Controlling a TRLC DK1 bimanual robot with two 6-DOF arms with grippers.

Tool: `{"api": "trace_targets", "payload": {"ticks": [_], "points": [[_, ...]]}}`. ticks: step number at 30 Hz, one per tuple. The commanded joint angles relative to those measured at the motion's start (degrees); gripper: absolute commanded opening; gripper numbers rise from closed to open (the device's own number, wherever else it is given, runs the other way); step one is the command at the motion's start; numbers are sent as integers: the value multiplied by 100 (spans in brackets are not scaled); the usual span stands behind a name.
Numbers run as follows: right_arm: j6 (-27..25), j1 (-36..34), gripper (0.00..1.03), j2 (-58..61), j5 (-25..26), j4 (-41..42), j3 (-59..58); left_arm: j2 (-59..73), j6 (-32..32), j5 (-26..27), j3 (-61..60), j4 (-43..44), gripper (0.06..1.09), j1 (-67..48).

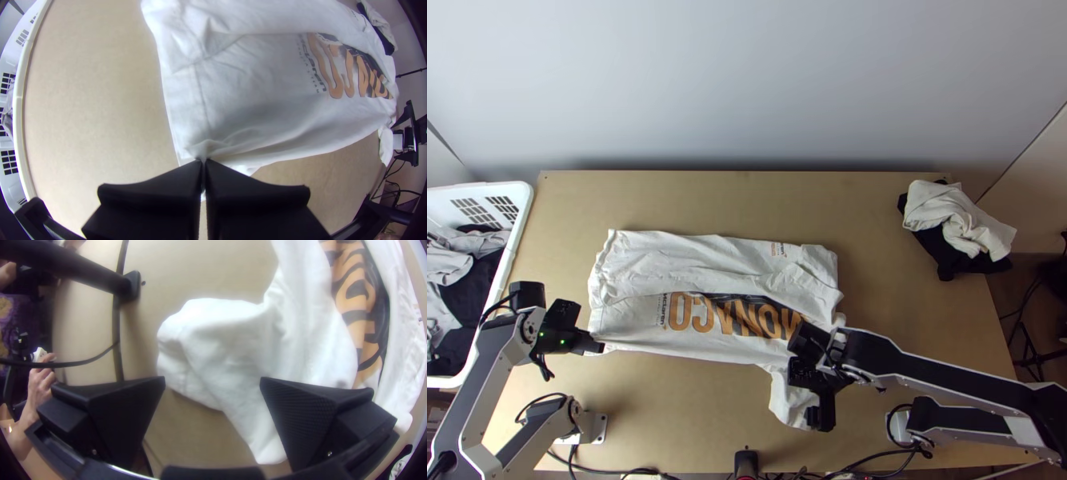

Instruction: Fold the t-shirt

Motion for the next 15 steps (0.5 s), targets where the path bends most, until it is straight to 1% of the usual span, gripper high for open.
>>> {"api": "trace_targets", "payload": {"ticks": [1,3,5,9,12,13,15], "points": [[163,105,93,65,390,594,-449,64,-102,-9,22,72,9,14],[242,123,92,73,505,734,-555,91,-146,-9,31,98,9,14],[242,123,80,144,610,831,-669,100,-164,-9,40,107,9,-21],[312,123,42,91,689,1042,-810,108,-181,-9,40,116,9,-39],[312,114,9,21,795,1033,-801,108,-181,-9,40,116,9,-39],[312,114,3,-14,821,998,-792,100,-181,-9,40,116,9,-39],[277,52,3,-94,830,884,-774,73,-173,-9,58,107,9,-39]]}}
